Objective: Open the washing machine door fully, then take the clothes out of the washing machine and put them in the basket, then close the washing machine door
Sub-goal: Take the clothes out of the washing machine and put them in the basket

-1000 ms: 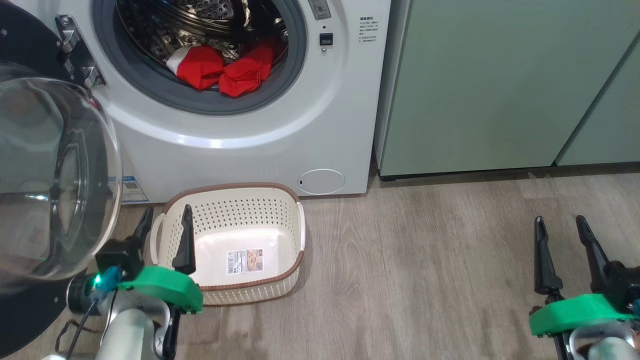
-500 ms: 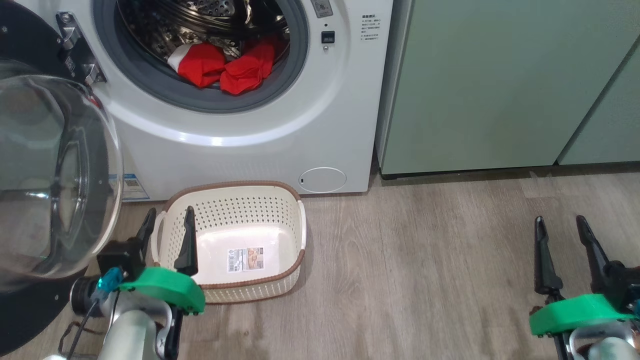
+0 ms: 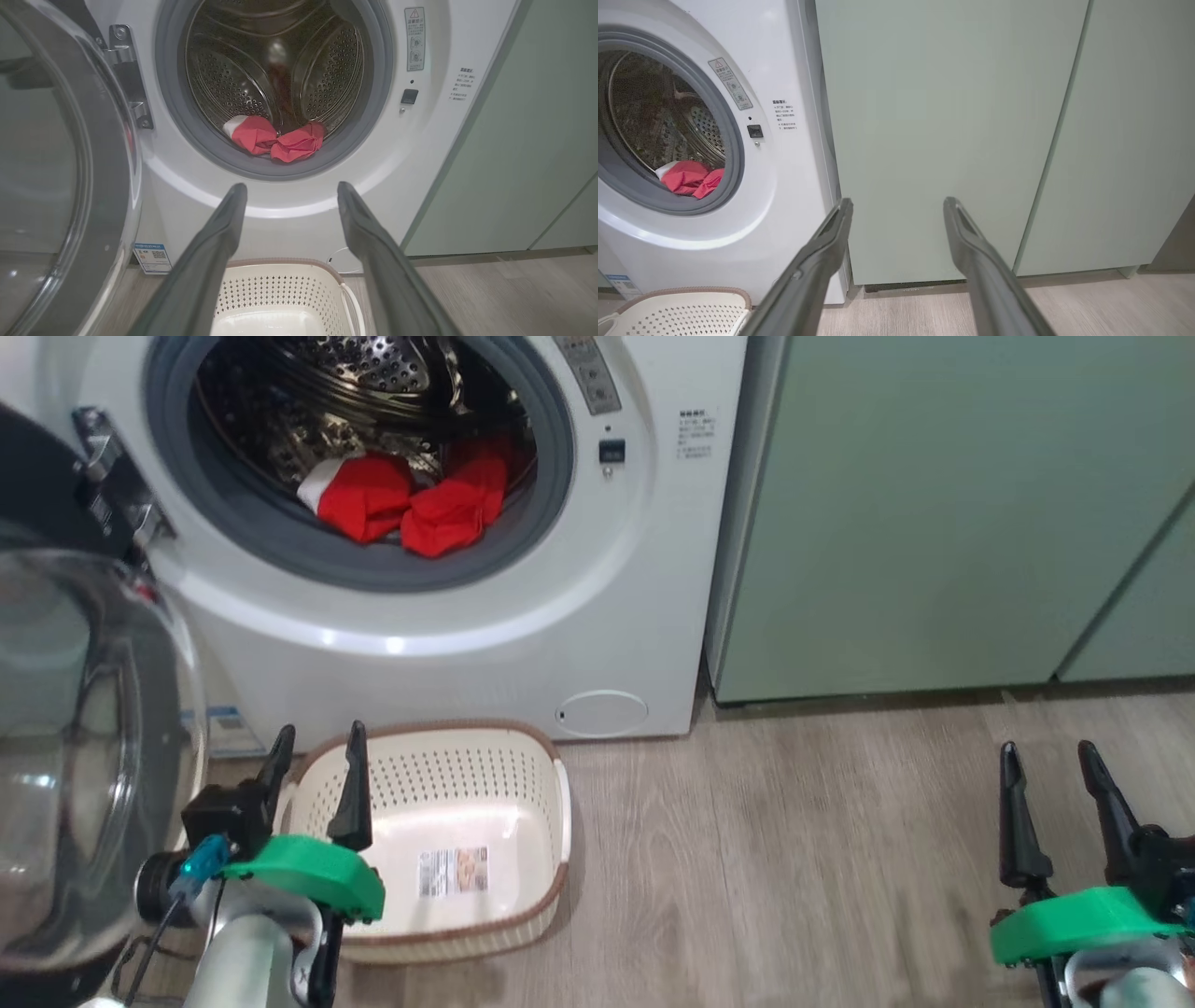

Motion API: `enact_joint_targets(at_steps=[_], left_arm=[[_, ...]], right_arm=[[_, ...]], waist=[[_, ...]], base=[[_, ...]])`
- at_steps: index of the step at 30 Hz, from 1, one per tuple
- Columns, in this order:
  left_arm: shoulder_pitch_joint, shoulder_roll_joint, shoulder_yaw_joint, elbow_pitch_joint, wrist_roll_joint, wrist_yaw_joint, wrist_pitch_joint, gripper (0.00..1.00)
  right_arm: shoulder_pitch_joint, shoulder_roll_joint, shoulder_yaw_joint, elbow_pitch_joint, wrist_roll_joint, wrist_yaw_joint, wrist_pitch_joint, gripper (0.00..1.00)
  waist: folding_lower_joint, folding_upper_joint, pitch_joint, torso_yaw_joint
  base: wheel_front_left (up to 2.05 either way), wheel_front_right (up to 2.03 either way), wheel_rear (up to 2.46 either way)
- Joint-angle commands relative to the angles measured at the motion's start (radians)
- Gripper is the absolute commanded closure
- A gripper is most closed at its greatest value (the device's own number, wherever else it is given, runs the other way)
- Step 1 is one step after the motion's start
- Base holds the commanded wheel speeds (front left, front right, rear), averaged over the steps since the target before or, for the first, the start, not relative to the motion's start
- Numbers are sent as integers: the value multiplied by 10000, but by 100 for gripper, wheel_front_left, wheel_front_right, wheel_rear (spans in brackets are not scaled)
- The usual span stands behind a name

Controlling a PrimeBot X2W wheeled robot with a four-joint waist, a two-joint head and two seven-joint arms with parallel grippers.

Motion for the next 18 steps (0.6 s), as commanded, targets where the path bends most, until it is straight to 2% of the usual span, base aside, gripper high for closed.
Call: enact_joint_targets(at_steps=[1, 5, 10, 15, 18], left_arm=[[-476, 126, 247, -255, -58, -35, -65, 0], [-518, 148, 272, -294, 285, 209, -65, 0], [-521, 139, 354, -321, 262, 190, -65, 0], [-554, 132, 377, -308, 242, 207, -65, 0], [-589, 131, 213, 7, 416, 215, -65, 0]], right_arm=[[-285, -75, 220, -301, 49, -7, -92, 0], [-306, -76, 250, -314, 54, -7, -92, 0], [-329, -66, 287, -328, 54, -7, -92, 0], [-374, -72, 315, -355, 57, -7, -92, 0], [-400, -96, 349, -340, 67, -7, -92, 0]], waist=[[0, 0, 9, 6], [0, 0, 51, 24], [0, 0, 105, 46], [0, 0, 186, 72], [0, 0, 237, 75]], base=[[221, -205, -15], [216, -190, -26], [147, -145, -2], [78, -78, 0], [0, 0, 0]])
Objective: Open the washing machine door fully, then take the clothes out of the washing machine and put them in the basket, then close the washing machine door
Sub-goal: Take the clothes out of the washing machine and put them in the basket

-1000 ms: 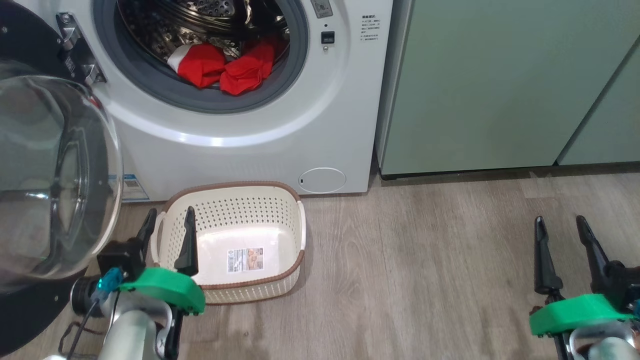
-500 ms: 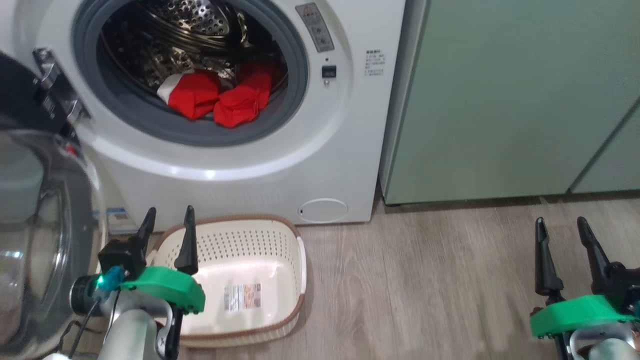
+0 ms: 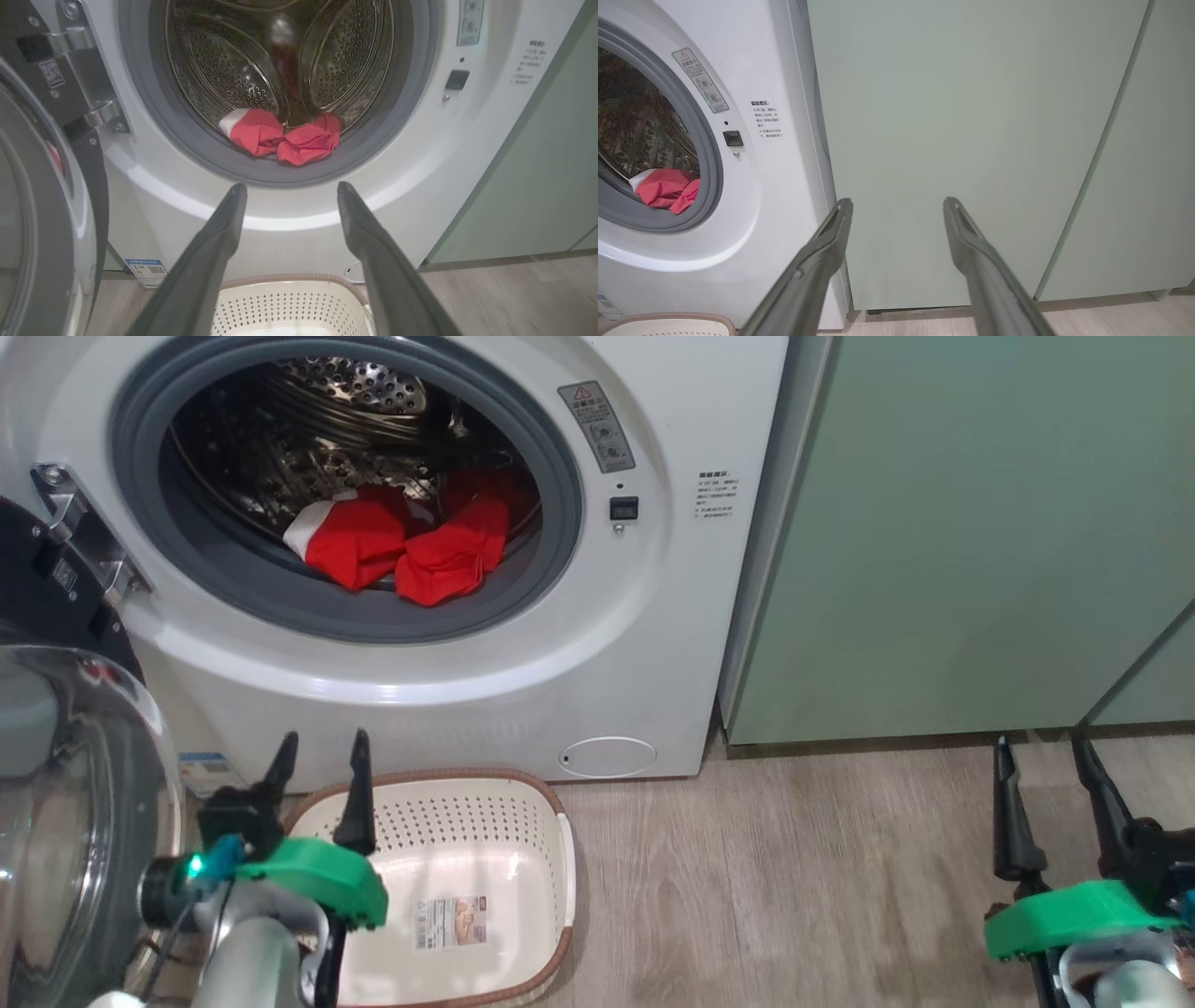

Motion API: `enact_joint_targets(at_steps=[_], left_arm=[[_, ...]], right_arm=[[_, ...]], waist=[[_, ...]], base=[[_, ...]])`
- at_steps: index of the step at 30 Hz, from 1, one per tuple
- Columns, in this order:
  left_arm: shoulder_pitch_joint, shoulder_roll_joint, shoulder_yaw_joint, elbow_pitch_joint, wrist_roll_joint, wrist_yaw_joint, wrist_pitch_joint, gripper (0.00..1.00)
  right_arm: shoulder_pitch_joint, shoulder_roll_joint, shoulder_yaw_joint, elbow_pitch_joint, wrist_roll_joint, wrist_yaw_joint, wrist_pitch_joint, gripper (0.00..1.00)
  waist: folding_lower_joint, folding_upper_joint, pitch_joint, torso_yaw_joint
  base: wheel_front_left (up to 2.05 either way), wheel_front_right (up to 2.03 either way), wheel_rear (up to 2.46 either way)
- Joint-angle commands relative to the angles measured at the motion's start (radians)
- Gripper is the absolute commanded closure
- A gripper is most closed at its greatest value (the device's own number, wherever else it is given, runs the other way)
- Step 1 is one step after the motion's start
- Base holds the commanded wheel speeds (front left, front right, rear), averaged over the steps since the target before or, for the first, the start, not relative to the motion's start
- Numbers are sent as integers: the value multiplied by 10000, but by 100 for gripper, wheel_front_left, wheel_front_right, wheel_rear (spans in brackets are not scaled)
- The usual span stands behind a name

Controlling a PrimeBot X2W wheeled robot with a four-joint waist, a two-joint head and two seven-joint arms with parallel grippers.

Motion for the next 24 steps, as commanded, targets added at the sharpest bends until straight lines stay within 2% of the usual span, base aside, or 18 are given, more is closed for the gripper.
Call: enact_joint_targets(at_steps=[1, 7, 16, 19, 24], left_arm=[[-520, 132, 194, -71, 104, 47, -65, 0], [-1421, 174, -207, 1229, 355, 52, 20, 0], [-4170, 542, -405, 2724, 277, -48, 1241, 0], [-6026, 996, -502, 3831, 376, 20, 2438, 0], [-7362, 1225, -541, 4695, 289, -43, 3492, 0]], right_arm=[[-300, -106, 268, -314, 71, -7, -92, 0], [-469, -138, 389, -316, 74, -7, -92, 0], [-1261, -160, 548, -456, 82, -7, -92, 0], [-1786, -115, 614, -484, 96, -7, -92, 0], [-2074, -50, 712, -482, 104, -7, -92, 0]], waist=[[0, 0, 40, -6], [0, 0, 452, -112], [0, 0, 2029, -402], [0, 0, 2911, -759], [0, 0, 3440, -1063]], base=[[0, 0, 0], [0, 0, 0], [0, 0, 0], [0, 0, 0], [0, 0, 0]])
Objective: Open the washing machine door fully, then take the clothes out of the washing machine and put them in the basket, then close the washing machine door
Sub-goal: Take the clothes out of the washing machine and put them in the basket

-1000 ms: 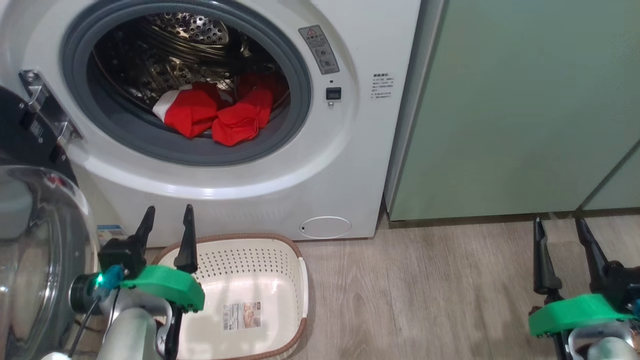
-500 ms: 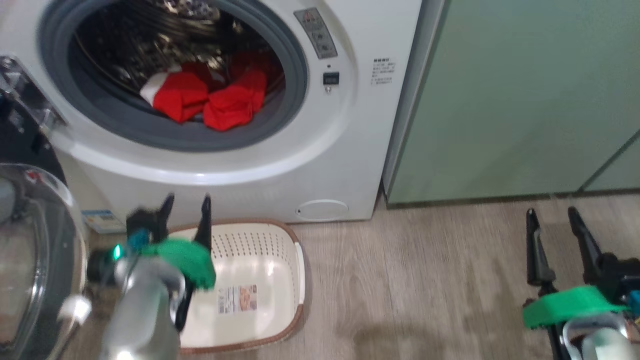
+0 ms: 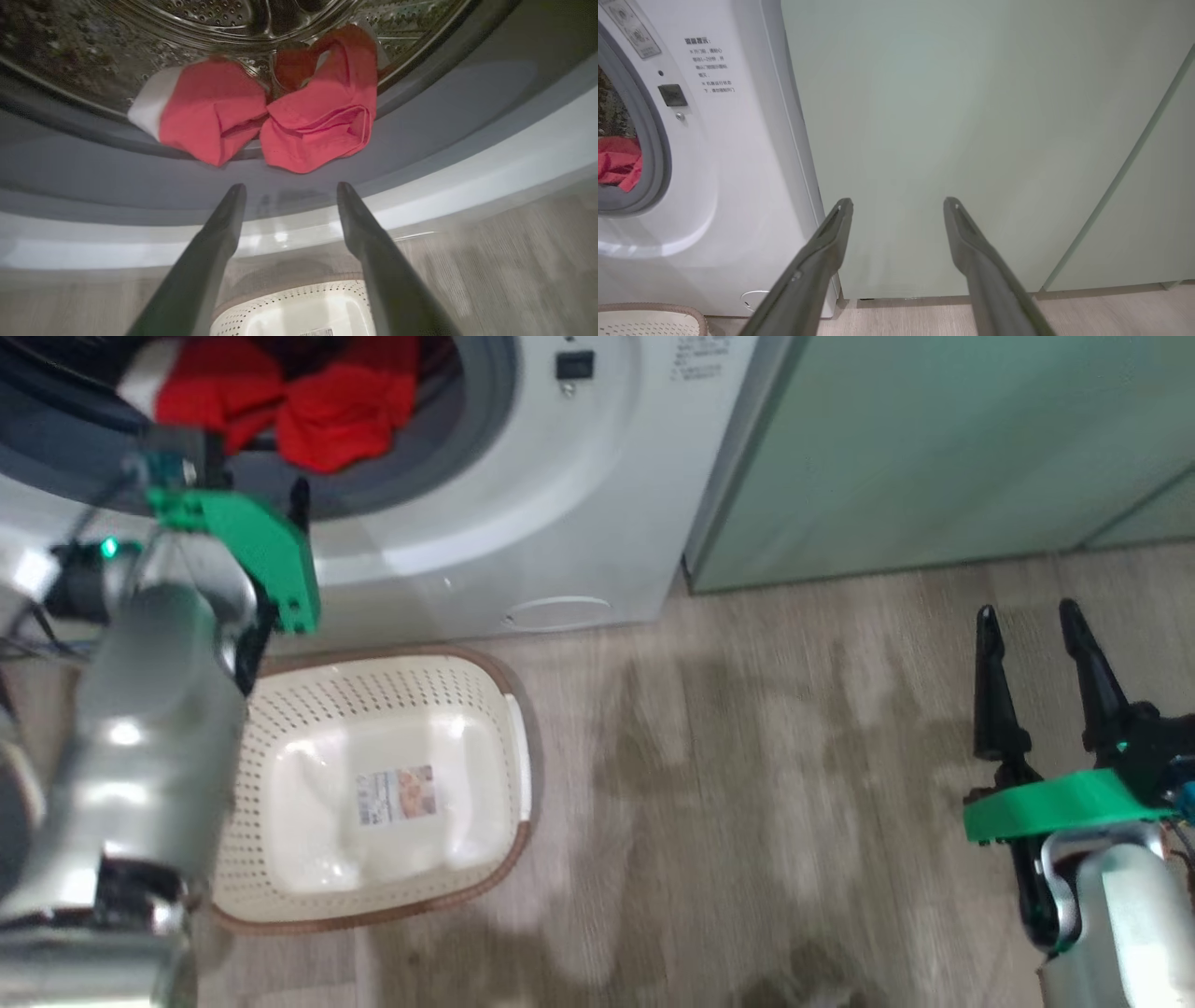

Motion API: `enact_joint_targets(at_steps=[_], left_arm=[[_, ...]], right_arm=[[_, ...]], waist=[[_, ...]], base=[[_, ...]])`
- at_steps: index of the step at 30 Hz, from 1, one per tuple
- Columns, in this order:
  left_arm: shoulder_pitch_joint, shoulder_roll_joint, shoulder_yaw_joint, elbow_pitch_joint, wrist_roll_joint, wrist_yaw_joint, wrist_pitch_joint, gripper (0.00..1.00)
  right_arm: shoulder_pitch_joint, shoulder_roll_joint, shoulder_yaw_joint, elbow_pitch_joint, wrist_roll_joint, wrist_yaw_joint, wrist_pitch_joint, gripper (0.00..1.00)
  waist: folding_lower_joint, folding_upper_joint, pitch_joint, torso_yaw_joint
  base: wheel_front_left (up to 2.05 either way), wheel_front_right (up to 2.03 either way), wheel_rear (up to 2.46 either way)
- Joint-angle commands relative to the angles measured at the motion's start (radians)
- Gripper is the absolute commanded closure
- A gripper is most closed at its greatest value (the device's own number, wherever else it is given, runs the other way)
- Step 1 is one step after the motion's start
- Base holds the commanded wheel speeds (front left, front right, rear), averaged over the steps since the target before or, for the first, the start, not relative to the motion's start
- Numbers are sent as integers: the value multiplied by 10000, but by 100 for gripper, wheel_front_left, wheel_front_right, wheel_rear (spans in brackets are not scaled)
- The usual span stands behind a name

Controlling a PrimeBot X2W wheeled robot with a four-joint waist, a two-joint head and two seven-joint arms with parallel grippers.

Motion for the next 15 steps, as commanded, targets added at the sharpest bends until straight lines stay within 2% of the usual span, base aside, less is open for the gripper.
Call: enact_joint_targets(at_steps=[1, 7, 15], left_arm=[[-724, 426, 181, -48, -84, -24, 303, 0], [-2577, 593, 402, 1004, -591, -97, 1887, 0], [-4487, 866, 453, 1653, -768, 187, 2612, 0]], right_arm=[[-268, -13, 226, -338, 109, -7, -92, 0], [-717, 93, 185, -374, 26, -7, -92, 0], [-1323, 187, 307, -541, 42, -7, -92, 0]], waist=[[0, 0, 567, -430], [0, 0, 1442, -762], [0, 0, 2517, -1221]], base=[[0, 0, 0], [0, 0, 0], [0, 0, 0]])
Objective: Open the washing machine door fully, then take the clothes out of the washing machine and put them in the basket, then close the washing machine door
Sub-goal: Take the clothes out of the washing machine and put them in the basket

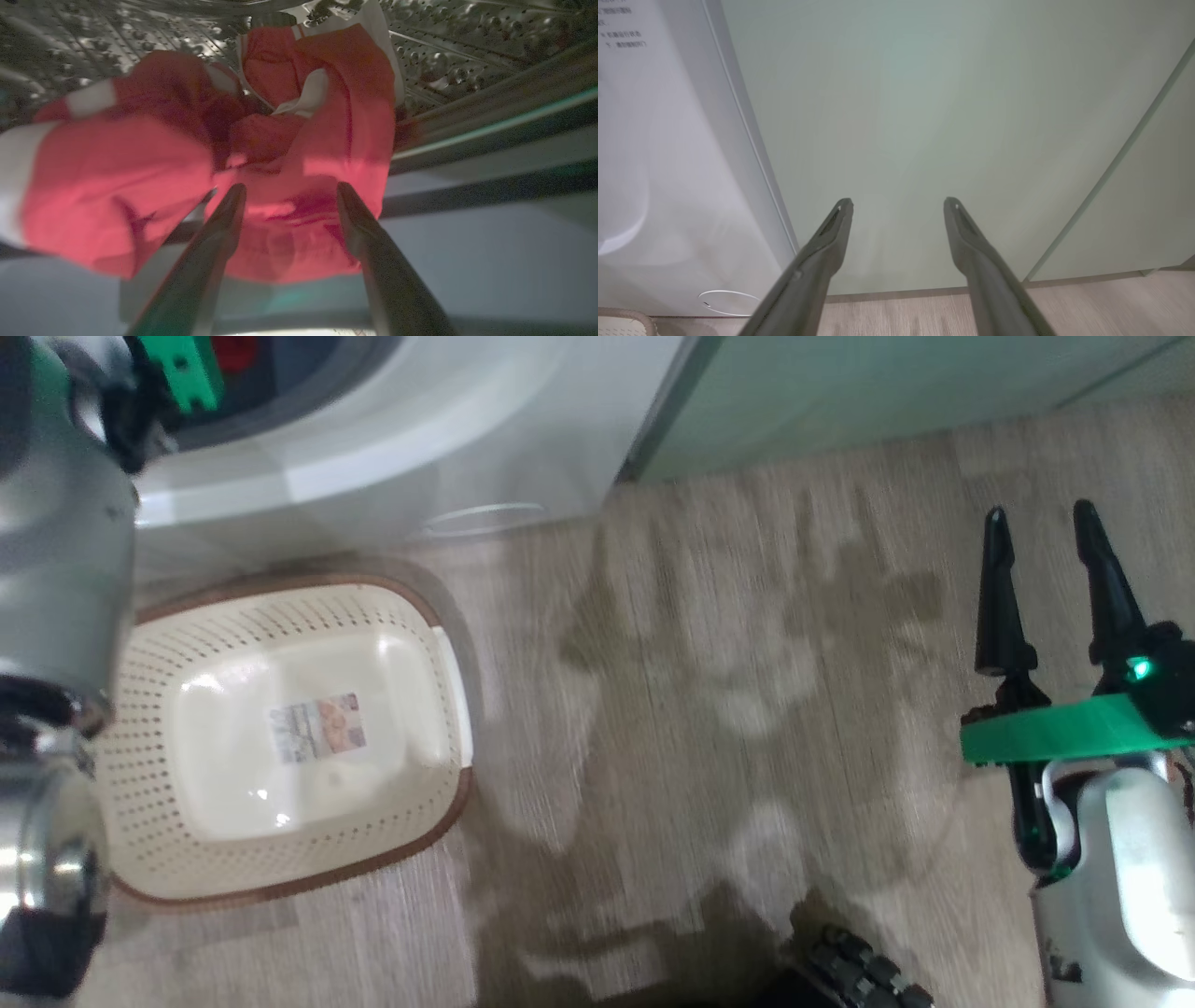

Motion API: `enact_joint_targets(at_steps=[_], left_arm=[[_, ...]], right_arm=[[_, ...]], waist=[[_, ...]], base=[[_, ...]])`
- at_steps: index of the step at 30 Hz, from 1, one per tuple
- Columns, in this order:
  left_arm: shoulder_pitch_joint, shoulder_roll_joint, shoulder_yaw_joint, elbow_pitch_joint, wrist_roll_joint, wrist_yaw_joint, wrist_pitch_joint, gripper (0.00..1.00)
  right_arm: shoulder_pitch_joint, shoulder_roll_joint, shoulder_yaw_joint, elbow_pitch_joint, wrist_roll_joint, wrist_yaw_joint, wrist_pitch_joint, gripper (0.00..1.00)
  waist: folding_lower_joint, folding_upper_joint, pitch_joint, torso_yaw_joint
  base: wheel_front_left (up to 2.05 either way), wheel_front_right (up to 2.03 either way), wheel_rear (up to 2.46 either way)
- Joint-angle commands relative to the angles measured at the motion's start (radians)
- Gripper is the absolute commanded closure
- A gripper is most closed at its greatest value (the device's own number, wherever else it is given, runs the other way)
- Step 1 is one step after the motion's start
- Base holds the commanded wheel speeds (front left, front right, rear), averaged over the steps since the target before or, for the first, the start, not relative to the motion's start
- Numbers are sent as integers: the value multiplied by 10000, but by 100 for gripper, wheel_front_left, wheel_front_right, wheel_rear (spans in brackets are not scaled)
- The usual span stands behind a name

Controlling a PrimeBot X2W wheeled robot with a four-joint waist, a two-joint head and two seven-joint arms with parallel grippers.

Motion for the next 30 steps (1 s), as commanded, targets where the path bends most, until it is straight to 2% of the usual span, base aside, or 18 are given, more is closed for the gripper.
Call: enact_joint_targets(at_steps=[1, 8, 16, 18, 30], left_arm=[[-559, 475, 62, -219, -9, 78, 52, 0], [-1481, 591, -79, 313, -36, 108, 431, 0], [-1550, 903, -522, 748, 280, 323, 946, 0], [-1483, 839, -450, 783, 147, 310, 825, 100], [-829, 415, -353, 871, -275, 161, -622, 100]], right_arm=[[-85, 71, 217, -355, 2, -7, -59, 0], [-319, 152, 227, -414, 28, -7, -59, 0], [-382, 233, 160, -427, 73, -7, -59, 0], [-366, 243, 111, -403, 74, -7, -59, 0], [-183, 105, 120, -261, -18, -7, -59, 0]], waist=[[-1, 0, 496, -309], [-1, 0, 1187, -588], [-1, 0, 1439, -662], [-1, 0, 1390, -600], [-1, 0, 402, -116]], base=[[0, 0, 0], [0, 0, 0], [0, 0, 0], [0, 0, 0], [0, 0, 0]])
